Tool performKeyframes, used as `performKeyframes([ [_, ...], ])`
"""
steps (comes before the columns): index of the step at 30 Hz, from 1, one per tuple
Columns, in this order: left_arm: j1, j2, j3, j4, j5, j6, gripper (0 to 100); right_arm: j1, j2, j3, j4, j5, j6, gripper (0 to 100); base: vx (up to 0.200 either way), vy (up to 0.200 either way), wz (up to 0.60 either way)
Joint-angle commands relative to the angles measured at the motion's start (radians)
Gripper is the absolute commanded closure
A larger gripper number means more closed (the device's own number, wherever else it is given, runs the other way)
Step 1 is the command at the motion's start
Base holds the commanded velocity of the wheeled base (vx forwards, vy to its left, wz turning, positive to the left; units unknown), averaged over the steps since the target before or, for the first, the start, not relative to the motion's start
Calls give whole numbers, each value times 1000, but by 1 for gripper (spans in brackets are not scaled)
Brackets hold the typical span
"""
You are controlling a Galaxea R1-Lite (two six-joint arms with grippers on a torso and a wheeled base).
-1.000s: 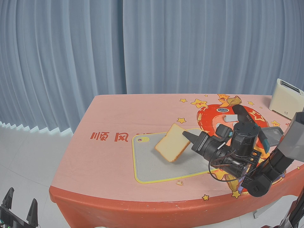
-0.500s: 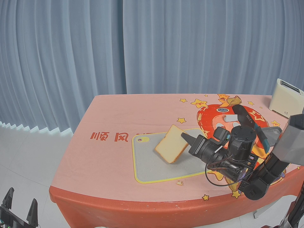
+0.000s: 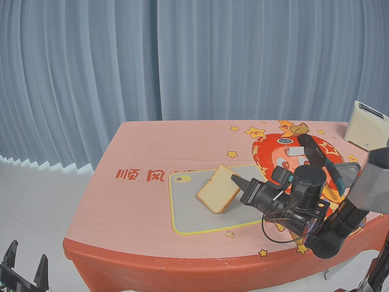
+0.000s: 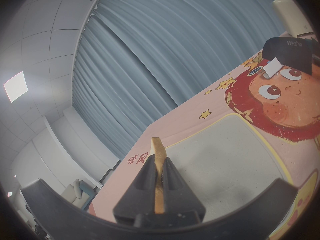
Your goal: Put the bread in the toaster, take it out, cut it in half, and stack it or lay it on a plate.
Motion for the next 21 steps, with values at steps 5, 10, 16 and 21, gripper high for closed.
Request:
performKeyframes([
  [5, 0, -4, 18, 0, 1, 0, 0, 1, 0, 0, 0, -2, -1, 100, 0, 0, 0],
  [10, 0, -4, 18, 0, 1, 0, 0, 1, -1, 0, 0, -2, -1, 100, 0, 0, 0],
  [16, 0, -4, 18, 0, 1, 0, 0, 1, -1, 0, 0, -2, -1, 100, 0, 0, 0],
  [21, 0, -4, 18, 0, 1, -1, 0, 1, 0, 0, 0, -2, -2, 100, 0, 0, 0],
])
